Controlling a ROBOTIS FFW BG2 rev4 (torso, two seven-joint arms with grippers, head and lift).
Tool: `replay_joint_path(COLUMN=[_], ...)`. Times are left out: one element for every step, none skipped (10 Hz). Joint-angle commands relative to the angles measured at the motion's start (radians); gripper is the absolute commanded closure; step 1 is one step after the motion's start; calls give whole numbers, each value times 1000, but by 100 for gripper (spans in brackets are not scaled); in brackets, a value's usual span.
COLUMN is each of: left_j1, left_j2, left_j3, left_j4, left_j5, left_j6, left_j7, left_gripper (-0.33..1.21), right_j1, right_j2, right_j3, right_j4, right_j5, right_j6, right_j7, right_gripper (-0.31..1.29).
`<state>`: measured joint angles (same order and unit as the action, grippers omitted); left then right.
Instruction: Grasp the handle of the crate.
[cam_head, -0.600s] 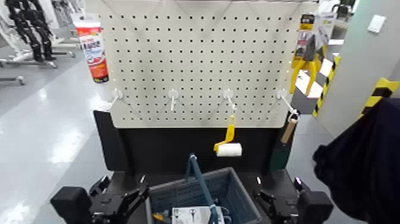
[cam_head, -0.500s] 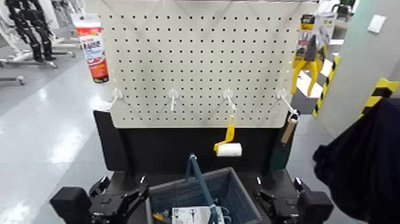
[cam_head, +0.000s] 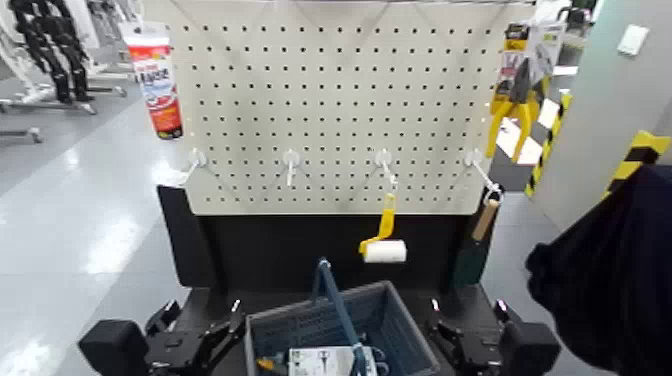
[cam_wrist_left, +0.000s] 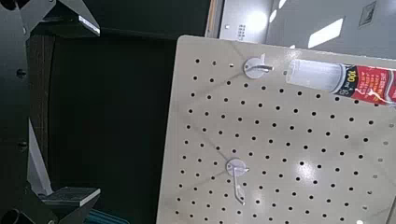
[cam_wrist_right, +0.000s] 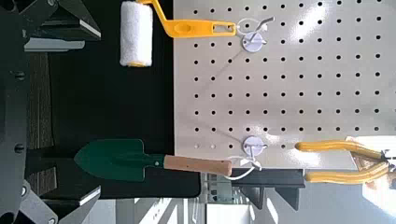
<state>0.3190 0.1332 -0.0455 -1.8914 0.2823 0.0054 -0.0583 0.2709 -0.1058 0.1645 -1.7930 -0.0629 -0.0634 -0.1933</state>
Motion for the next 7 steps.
replay_joint_path(left_j1=[-31, -46, -67, -94, -117, -133, -152], left_j2=[0, 14, 35, 54, 60, 65, 74], left_j3=[4, -4, -13, -16, -11, -5, -2], left_j4=[-12, -20, -29, -34, -38, -37, -32], left_j5=[98, 179, 244, 325, 434, 538, 629], left_j6=[91, 148, 189, 251, 331, 392, 449], left_j7=[-38, -40, -49, -74, -81, -86, -83], left_gripper=[11, 11, 10, 10, 10, 10, 11], right_j1=[-2, 1, -2, -4, -4, -6, -6], right_j2=[0, 0, 0, 0, 0, 0, 0], right_j3=[3, 3, 4, 4, 4, 6, 6], right_j4=[1, 1, 1, 1, 3, 3, 3], right_j5=[0, 0, 0, 0, -2, -2, -3], right_j6=[0, 0, 4, 5, 5, 5, 5], right_j7=[0, 0, 0, 0, 0, 0, 0], right_gripper=[14, 14, 14, 14, 14, 14, 14])
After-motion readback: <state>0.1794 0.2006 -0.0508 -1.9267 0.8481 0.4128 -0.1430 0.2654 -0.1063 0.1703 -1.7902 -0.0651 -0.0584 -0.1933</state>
